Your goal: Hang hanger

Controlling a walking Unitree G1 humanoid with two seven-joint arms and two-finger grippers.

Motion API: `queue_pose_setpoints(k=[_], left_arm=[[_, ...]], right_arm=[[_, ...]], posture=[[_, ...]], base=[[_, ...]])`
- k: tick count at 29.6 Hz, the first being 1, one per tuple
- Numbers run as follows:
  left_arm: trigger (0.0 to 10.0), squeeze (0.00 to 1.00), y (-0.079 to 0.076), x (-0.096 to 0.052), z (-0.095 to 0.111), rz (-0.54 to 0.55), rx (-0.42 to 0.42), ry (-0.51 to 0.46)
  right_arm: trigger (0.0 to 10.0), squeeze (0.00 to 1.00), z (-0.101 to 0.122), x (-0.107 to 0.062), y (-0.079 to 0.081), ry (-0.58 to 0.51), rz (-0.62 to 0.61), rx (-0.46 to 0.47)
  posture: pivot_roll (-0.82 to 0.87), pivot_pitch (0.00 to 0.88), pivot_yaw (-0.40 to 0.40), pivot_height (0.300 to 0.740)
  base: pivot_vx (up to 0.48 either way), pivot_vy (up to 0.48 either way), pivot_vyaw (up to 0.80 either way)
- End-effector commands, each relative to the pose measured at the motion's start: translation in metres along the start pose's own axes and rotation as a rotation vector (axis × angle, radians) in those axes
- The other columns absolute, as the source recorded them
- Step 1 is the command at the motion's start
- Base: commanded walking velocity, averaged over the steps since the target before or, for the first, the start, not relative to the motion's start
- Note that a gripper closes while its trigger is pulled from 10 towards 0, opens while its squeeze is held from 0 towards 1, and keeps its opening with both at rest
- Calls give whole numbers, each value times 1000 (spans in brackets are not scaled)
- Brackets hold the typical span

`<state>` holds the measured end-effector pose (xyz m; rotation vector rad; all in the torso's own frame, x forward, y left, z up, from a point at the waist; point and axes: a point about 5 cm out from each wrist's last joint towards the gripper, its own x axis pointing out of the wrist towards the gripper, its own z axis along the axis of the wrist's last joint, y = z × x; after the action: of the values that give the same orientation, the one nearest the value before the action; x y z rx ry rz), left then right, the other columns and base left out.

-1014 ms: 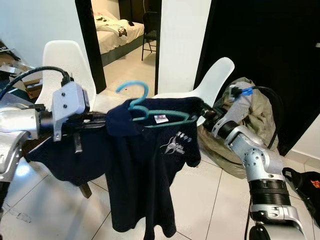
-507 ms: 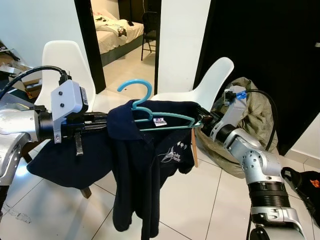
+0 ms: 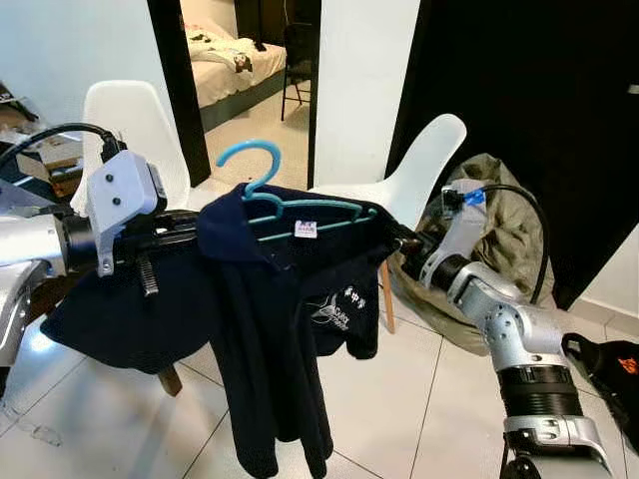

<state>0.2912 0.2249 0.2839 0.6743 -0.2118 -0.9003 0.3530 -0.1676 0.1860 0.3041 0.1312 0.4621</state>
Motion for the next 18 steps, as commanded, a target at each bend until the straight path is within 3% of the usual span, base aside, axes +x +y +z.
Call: queue_pose_setpoints(k=[1, 12, 18], left_arm=[[10000, 0, 9, -10, 5, 44, 57, 27], [10000, 0, -16, 6, -1, -78, 15, 22], [10000, 0, -22, 10, -12, -63, -16, 48]], right_arm=[[0, 0, -7, -1, -4, 26, -21, 7], [0, 0, 7, 3, 2, -48, -22, -1], [0, 0, 14, 6, 7, -83, -17, -15]], posture=[[57, 0, -22, 740], [50, 0, -20, 740], [47, 0, -24, 740]], base=[[0, 0, 0], [0, 0, 0], [0, 0, 0]])
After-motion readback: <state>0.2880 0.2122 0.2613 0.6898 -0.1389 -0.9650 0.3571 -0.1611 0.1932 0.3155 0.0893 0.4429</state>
